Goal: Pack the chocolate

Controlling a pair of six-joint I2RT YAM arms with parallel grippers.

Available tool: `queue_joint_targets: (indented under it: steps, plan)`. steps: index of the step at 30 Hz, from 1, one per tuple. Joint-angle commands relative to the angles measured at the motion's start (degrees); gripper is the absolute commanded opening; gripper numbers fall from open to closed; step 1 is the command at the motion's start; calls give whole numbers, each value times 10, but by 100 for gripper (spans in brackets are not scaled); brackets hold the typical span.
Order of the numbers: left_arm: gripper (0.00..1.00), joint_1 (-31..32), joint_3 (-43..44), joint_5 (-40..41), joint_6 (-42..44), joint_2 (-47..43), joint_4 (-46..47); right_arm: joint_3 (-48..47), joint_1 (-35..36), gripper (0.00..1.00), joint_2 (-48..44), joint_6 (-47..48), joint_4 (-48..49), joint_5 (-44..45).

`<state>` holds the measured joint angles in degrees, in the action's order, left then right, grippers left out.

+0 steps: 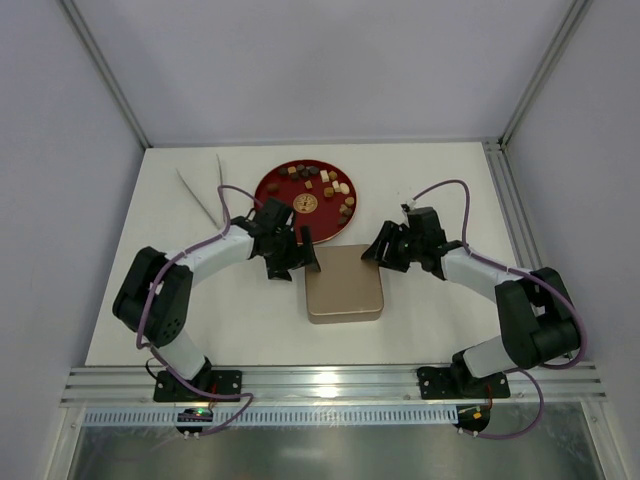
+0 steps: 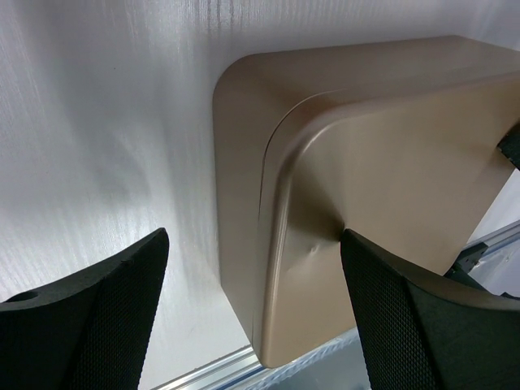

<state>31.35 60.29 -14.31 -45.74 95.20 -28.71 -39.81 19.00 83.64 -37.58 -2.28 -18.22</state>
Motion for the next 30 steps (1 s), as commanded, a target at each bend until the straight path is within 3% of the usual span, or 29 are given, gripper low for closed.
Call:
queue_joint_targets:
  steps: [1,17,30]
  plan:
    - [84,-4,-25,33,21,23,-11,22,-3,59,12,16,-25,40]
    - [84,-36,-60,15,23,11,15,1,-3,59,-32,28,-67,50]
    - [80,-59,-47,22,28,65,49,-33,-3,59,-19,48,-109,71]
